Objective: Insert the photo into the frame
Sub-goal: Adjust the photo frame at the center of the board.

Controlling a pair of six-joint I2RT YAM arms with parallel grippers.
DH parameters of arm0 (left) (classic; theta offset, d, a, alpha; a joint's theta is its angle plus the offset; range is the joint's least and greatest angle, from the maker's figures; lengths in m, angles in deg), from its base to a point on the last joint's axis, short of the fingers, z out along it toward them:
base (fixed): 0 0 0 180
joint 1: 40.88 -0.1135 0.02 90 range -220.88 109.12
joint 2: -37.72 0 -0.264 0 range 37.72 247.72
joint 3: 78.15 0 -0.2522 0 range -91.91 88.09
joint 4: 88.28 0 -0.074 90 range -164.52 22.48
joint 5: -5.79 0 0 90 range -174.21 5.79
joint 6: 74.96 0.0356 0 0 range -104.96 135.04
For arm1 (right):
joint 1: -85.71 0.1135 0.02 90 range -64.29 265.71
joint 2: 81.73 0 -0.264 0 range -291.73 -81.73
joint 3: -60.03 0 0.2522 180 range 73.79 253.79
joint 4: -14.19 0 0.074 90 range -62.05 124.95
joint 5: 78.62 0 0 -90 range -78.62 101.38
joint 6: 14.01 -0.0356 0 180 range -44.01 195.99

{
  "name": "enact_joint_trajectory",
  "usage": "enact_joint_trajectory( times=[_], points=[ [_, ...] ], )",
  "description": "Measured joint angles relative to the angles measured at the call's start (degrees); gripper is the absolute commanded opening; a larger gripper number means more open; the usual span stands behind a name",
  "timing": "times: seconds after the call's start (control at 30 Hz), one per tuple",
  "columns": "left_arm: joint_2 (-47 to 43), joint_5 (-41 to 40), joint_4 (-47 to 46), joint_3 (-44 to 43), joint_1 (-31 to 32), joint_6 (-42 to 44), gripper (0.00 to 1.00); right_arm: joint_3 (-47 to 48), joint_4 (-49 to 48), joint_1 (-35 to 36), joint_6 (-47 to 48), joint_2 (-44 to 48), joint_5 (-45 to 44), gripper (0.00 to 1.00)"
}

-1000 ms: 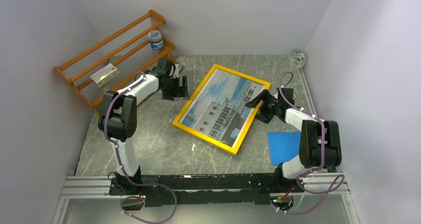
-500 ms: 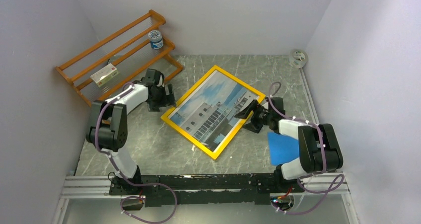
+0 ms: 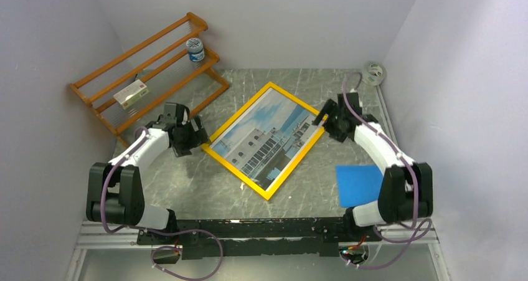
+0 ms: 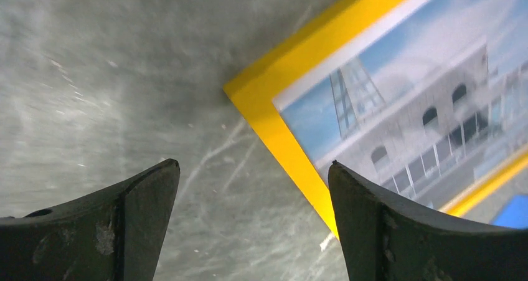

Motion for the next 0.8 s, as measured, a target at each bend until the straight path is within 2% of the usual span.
enact_joint_trajectory(
  times=[0.2,0.43,0.57,0.8],
  points=[
    [-1.0,11.5,-5.7,9.0,-0.2,-2.9,0.94,18.3,-2.8,-1.6,7.1,-18.0,-0.1,0.83],
    [1.2,19.7,-11.6,10.8,-0.2,-4.4,0.94,35.9,-3.1,-2.9,12.0,-38.2,3.4,0.81],
    [4.0,22.3,-13.4,10.8,-0.3,-4.5,0.94,37.7,-2.0,-2.9,13.5,-42.3,5.1,0.81],
    [7.7,24.7,-13.2,7.7,-0.4,-4.2,0.92,37.5,-2.0,-3.1,15.5,-42.7,6.6,0.81]
  ],
)
